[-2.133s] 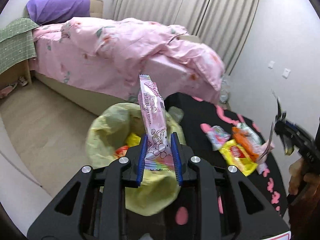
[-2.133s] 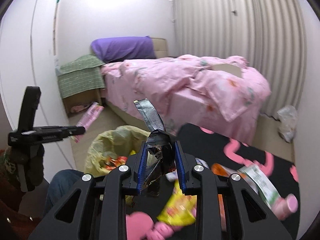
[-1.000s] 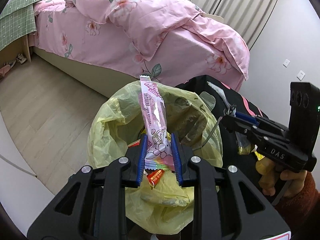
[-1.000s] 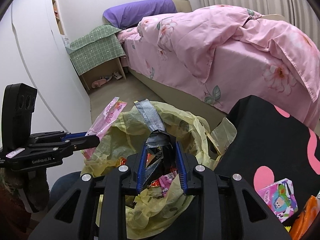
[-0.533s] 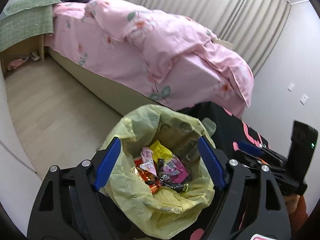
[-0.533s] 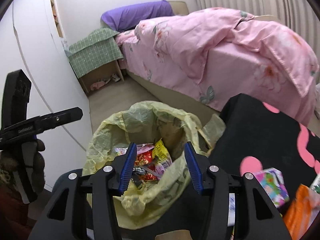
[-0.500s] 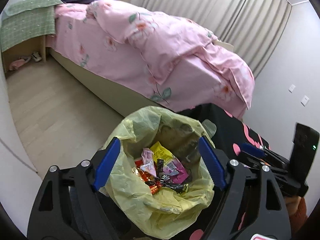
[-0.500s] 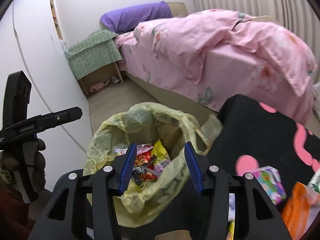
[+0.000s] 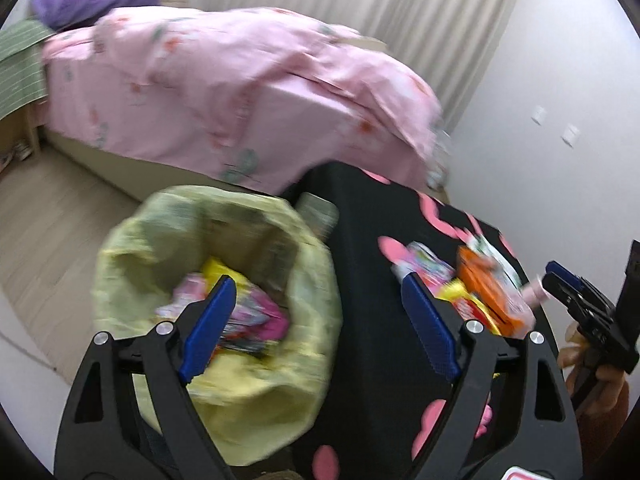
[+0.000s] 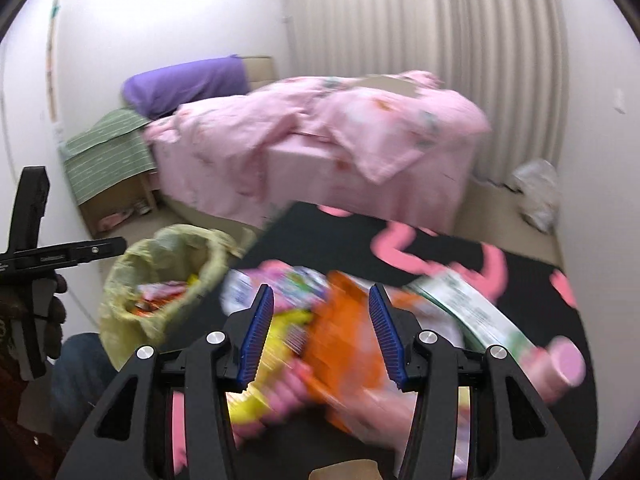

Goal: Collect trash
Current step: 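Move both open grippers back over the remaining trash on the table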

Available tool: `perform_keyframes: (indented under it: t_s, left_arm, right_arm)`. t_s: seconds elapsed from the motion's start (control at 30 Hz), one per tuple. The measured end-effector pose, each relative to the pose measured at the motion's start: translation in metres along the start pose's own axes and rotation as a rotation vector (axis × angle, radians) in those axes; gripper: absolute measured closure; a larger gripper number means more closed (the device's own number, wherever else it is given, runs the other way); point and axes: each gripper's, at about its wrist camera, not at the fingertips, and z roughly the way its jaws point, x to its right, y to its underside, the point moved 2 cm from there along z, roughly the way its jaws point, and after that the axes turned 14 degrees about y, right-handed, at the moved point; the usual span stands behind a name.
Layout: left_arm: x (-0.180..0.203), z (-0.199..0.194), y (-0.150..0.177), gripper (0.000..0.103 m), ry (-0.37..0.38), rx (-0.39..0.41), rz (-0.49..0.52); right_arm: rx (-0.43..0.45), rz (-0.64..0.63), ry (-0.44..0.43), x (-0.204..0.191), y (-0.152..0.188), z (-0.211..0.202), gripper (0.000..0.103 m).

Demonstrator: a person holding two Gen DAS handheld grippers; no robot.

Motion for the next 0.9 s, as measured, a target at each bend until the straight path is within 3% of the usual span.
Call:
perform_keyframes:
  t_s: [0.1, 0.3, 0.63, 0.9]
  left_arm:
    - [0.023, 0.017, 0.004, 0.022, 0.035, -0.044, 0.065]
    - [0.057, 0.046, 0.011, 0.022, 0.1, -0.103, 0.15]
    - [0.09, 0.075, 0.023, 0.022, 0.155, -0.163, 0.178]
    - [0.098, 0.081, 0.015, 0.021, 0.209, -0.156, 0.249]
  right_arm:
    - [-0.019, 0.053, 0.058, 0.036, 0.021, -0.005, 0.049]
    - [-0.067, 0.144, 0.055, 0.08, 0.057, -0.012, 0.048]
    - [-0.121, 0.131, 0.101, 0.095, 0.086, -0.01, 0.048]
    - [-0.142, 0.083, 0.152, 0.086, 0.094, -0.006, 0.048]
